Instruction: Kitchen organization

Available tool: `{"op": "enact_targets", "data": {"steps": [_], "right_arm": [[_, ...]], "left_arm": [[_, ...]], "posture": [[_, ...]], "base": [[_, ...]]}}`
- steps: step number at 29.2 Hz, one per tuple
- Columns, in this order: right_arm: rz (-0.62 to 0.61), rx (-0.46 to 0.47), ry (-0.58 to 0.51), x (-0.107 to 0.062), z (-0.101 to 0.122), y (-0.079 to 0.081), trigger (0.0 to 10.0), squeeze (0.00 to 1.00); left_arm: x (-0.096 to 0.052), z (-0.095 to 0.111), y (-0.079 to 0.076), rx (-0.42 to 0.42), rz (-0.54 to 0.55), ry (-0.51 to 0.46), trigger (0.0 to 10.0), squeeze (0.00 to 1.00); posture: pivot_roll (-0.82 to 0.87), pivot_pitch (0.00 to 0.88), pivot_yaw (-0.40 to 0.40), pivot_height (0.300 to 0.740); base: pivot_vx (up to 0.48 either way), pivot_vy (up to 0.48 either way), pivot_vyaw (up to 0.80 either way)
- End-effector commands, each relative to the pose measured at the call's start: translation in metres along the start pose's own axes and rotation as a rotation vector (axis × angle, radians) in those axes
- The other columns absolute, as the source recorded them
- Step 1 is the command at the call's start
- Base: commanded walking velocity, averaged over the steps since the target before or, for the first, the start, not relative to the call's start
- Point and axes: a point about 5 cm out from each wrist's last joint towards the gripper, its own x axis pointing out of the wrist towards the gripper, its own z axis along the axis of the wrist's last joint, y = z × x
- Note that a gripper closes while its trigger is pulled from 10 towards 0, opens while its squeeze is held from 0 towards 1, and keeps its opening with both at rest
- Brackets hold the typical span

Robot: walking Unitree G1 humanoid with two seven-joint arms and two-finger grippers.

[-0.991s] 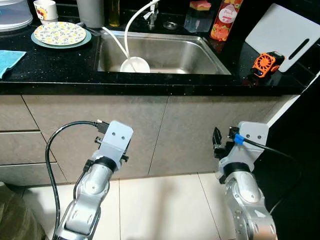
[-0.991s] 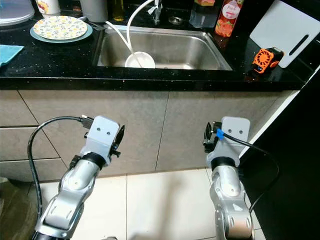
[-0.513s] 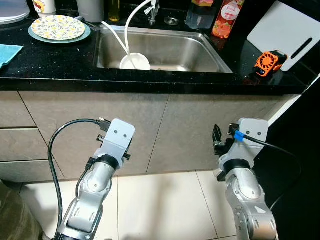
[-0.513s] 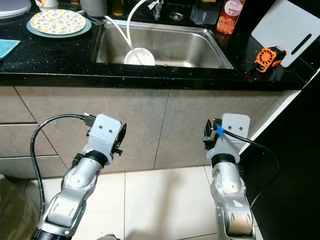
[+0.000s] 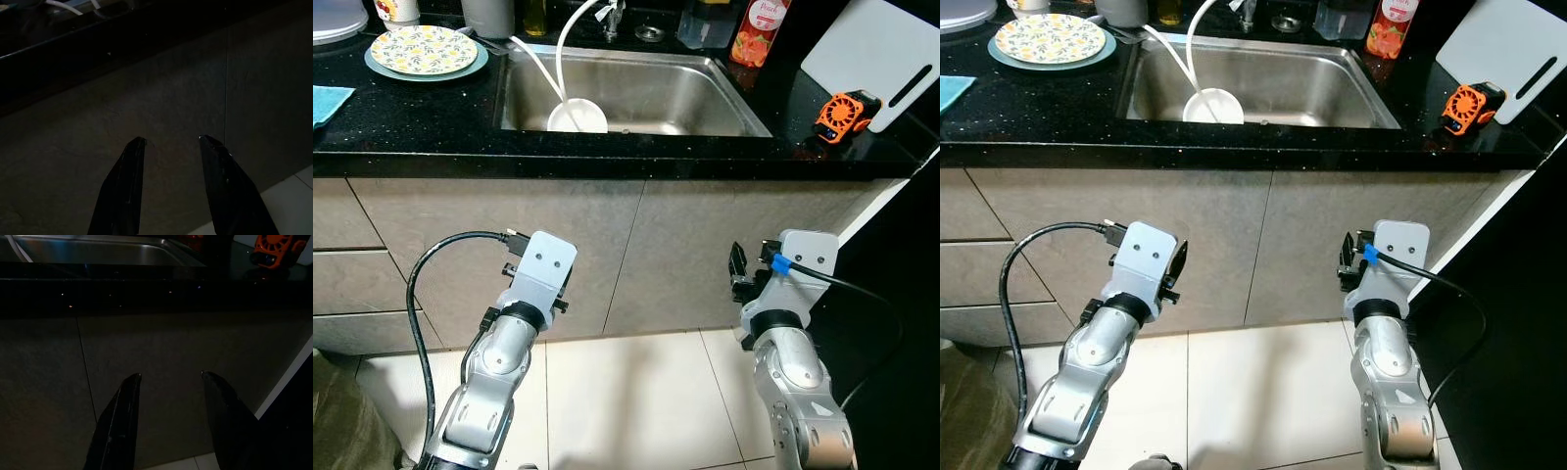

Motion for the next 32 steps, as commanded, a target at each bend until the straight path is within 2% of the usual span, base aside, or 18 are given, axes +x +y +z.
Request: {"op": "enact_targets", "data": {"steps": [1,32], "right_arm": [[-0.019,0.006,0.02,-0.0001,-0.0034,-0.0029,10.0,0.0],[-0.012,-0.002,0.039,-0.0053,-0.009,-0.0049,10.0,0.0]], "left_arm": [[0.0002,-0.0029,-0.0015,-0.004,-0.012,0.02,10.0,0.0],[-0.0046,-0.0066,-0.0078,-0.01,-0.028,0.031,10.0,0.0]], "posture": [[0.19,0.127,-0.098,0.74],[0.21,0.07,-0.098,0.74]], "base": [[0.0,0.0,0.0],[0.0,0.0,0.0]]}}
